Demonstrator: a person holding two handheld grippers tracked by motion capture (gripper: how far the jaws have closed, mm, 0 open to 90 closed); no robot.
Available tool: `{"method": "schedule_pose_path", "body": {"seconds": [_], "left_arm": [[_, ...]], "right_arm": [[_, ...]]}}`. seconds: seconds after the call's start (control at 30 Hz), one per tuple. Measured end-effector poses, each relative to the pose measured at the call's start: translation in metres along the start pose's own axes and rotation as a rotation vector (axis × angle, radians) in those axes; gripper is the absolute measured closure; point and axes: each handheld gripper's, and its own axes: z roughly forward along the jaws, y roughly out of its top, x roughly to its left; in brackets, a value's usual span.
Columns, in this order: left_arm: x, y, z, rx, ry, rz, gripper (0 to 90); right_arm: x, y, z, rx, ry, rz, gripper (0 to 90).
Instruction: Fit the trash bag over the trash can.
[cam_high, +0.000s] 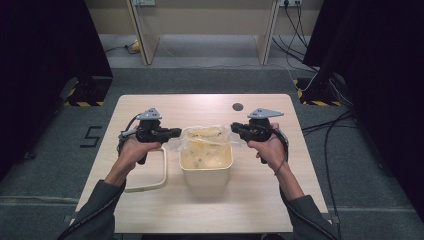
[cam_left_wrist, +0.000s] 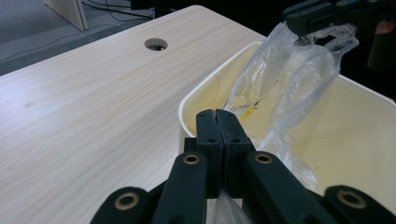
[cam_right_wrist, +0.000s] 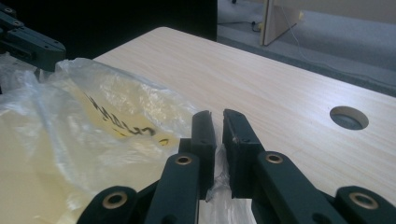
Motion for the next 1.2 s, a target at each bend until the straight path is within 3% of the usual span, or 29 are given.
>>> {"method": "schedule_pose_path", "body": {"seconds": [0.2,0.23,0.37,0.6,0.7,0.73,0.77,0.8,0.83,0.87,0.9,0.97,1.1,1.17,1.2], "left_arm": [[0.009,-0.001,0.008,-0.012,0.023,-0.017,88.7],[0.011,-0.001,0.009,-0.011,0.033,-0.021,88.7],[0.020,-0.009,0.018,0.005,0.047,-0.048,88.9],[0.018,-0.019,0.029,0.045,0.044,-0.048,89.0],[0.016,-0.021,0.028,0.045,0.050,-0.060,81.2],[0.015,-0.021,0.024,0.034,0.051,-0.065,81.2],[0.015,-0.020,0.018,0.029,0.051,-0.073,74.8],[0.013,-0.019,0.007,0.016,0.073,-0.089,60.9],[0.013,-0.019,0.007,0.016,0.073,-0.089,52.6],[0.011,-0.018,-0.008,-0.017,0.102,-0.113,45.5],[0.011,-0.018,-0.008,-0.017,0.102,-0.113,40.6],[0.007,-0.016,-0.025,-0.079,0.102,-0.129,37.7],[-0.003,-0.014,-0.036,-0.109,0.082,-0.105,37.5],[-0.010,-0.014,-0.038,-0.108,0.055,-0.086,36.4],[-0.018,-0.015,-0.037,-0.099,0.038,-0.059,36.6]], "right_arm": [[-0.015,-0.009,0.022,0.049,-0.019,0.040,83.9],[-0.018,-0.014,0.028,0.055,0.005,0.073,84.1],[-0.020,-0.024,0.037,0.076,0.033,0.105,84.3],[-0.021,-0.030,0.039,0.115,0.040,0.089,84.2],[-0.022,-0.034,0.040,0.136,0.031,0.088,83.2],[-0.022,-0.035,0.038,0.138,0.022,0.095,80.6],[-0.022,-0.035,0.036,0.138,0.012,0.099,76.8],[-0.021,-0.034,0.029,0.145,-0.012,0.074,68.5],[-0.021,-0.034,0.029,0.145,-0.012,0.074,68.5],[-0.019,-0.030,0.017,0.135,-0.065,0.091,56.1],[-0.019,-0.030,0.017,0.135,-0.065,0.091,56.1],[-0.018,-0.022,-0.003,0.081,-0.083,0.120,48.2],[-0.007,-0.011,-0.020,0.027,-0.053,0.068,48.3],[0.013,-0.002,-0.029,0.006,0.006,0.016,48.5],[0.020,-0.001,-0.030,0.006,0.023,-0.005,48.6]]}}
